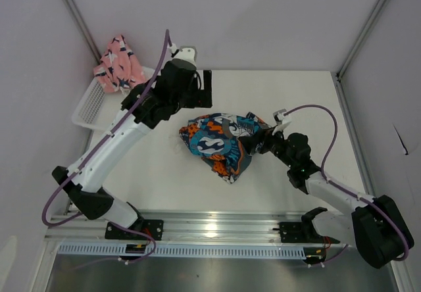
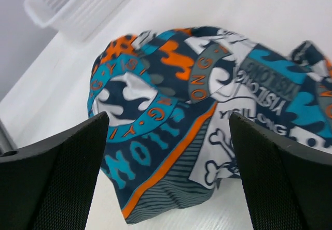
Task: Fold and stack the shorts
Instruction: Move the shorts to the center of the board, then flatten the shorts out
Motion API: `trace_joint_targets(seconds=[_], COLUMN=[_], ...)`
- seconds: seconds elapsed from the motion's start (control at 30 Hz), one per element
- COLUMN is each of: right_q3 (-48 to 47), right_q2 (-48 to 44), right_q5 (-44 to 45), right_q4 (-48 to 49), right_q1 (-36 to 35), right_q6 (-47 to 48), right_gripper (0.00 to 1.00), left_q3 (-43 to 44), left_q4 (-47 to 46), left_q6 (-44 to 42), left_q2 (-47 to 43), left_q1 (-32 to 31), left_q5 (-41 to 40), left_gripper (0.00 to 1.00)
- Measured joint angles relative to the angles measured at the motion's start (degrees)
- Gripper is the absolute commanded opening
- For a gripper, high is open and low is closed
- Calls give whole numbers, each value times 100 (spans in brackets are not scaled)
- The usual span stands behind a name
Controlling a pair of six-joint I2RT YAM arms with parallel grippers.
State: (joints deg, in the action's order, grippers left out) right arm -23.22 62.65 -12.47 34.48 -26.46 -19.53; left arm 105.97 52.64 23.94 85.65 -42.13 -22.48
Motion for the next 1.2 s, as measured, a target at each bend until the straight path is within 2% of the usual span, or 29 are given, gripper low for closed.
trace_joint_targets(seconds=[0.1, 0.2, 0.37, 0.47, 0.7, 0.77, 0.8, 0.83, 1.0, 1.07, 1.1, 1.17, 1.2], right_q3=[-144, -396, -962, -1252, -2006, -2249, -2367, -2490, -2953, -3034, -3062, -3121, -3156], right_q2=[262, 468, 841, 1058, 1582, 1766, 1875, 1998, 2669, 2887, 2981, 3143, 3209], right_q5=[-258, -352, -188, 20, 791, 1084, 1207, 1325, 1985, 2251, 2374, 2579, 2680], right_q4=[-107, -308, -824, -1130, -2184, -2457, -2608, -2721, -3211, -3386, -3462, -3602, -3681], right_q1=[-256, -616, -1486, -1906, -2669, -2892, -2981, -3045, -3191, -3211, -3222, -3233, -3235], right_q6=[195, 472, 1130, 1491, 2321, 2527, 2612, 2715, 2973, 3071, 3123, 3167, 3163], right_gripper=[99, 93, 89, 87, 78, 70, 62, 61, 66, 45, 25, 10, 6], left_q3=[-448, -1300, -3161, -3906, -4496, -4647, -4721, -4795, -5145, -5252, -5311, -5464, -5563], left_q4=[-11, -271, -962, -1244, -1775, -1878, -1932, -1976, -2192, -2240, -2291, -2439, -2542], left_q6=[15, 85, 313, 459, 623, 660, 671, 688, 761, 776, 787, 831, 870], left_q2=[-55, -313, -1139, -1650, -2369, -2496, -2544, -2583, -2710, -2732, -2739, -2747, -2756], left_q1=[66, 304, 1147, 1685, 2006, 2157, 2238, 2310, 2608, 2647, 2658, 2669, 2675], left_q5=[-87, 4, 599, 879, 1331, 1486, 1554, 1620, 1985, 2096, 2153, 2264, 2323], left_gripper=[99, 99, 99, 99, 99, 99, 99, 99, 99, 99, 99, 99, 99])
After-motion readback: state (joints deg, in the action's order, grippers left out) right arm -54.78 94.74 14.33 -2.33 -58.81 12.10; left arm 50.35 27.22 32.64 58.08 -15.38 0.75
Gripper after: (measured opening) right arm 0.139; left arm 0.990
